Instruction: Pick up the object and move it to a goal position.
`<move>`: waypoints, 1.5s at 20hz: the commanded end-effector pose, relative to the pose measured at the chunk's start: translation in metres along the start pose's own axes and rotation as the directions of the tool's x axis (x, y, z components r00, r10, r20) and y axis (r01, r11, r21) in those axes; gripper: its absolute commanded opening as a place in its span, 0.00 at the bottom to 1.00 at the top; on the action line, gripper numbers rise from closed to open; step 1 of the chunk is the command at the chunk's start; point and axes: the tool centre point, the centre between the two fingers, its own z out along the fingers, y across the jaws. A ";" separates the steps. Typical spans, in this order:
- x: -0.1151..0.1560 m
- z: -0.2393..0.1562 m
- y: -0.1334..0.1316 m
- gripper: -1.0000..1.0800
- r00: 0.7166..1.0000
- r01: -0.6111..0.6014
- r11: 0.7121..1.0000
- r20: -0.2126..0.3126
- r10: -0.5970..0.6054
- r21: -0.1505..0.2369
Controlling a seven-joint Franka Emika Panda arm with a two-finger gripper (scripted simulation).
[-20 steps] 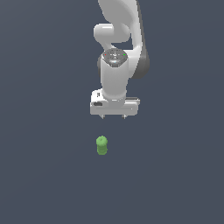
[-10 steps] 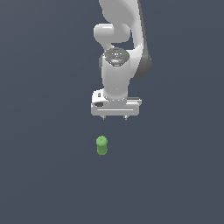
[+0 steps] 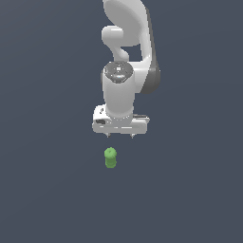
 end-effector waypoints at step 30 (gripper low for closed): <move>0.056 0.061 0.041 0.96 0.996 -0.091 0.996 -0.001 0.091 -0.003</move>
